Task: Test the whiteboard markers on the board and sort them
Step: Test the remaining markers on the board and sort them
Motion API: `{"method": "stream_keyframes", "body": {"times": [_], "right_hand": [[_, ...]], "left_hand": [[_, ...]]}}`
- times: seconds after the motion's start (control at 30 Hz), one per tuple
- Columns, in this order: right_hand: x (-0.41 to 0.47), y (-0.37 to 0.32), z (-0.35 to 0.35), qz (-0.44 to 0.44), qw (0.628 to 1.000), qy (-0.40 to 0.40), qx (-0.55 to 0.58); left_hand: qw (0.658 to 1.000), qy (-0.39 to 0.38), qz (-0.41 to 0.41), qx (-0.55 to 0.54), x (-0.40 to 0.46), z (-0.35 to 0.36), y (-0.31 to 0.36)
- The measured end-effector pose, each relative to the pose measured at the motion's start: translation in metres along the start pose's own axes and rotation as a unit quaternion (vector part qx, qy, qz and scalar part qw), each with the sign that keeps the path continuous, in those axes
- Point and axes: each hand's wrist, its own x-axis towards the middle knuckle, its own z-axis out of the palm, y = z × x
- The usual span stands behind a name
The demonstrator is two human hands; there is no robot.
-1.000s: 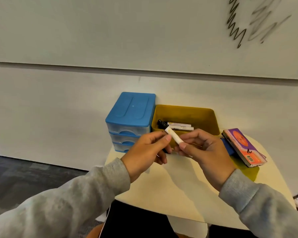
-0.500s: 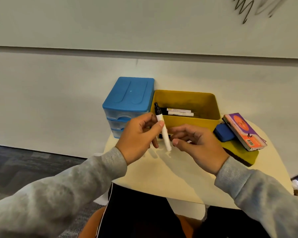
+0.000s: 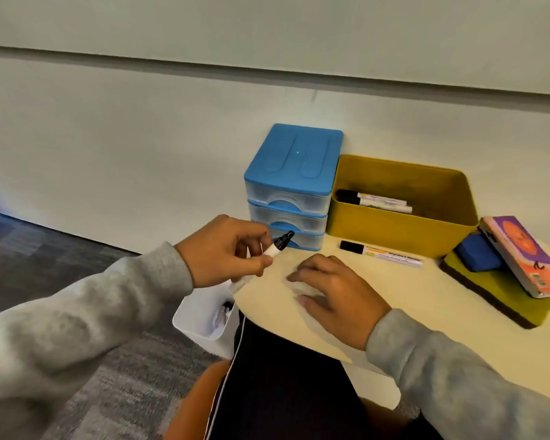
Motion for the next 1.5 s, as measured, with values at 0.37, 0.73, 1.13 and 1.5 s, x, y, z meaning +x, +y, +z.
{"method": "stream_keyframes", "body": {"times": [0.37,0.73,1.13,1.5], "right_hand": [[0.036,-0.022,0.044,-0.040,0.997,0.020,-0.070],[0.036,-0.018,0.047,-0.041,0.996,0.047,-0.065],[0.040,-0.018,0.047,-0.024,0.998,0.020,-0.051],[0.038,-0.019,0.046,-0.021,0.998,0.020,-0.048]], "left_hand": [[0.936,-0.174,-0.304,-0.045,-0.014,-0.028,-0.135],[0.902,-0.114,-0.386,0.159,-0.028,0.013,-0.212],[0.883,-0.054,-0.456,0.102,0.034,0.040,-0.238],[0.815,-0.273,-0.410,0.305,0.010,0.071,-0.217]]}}
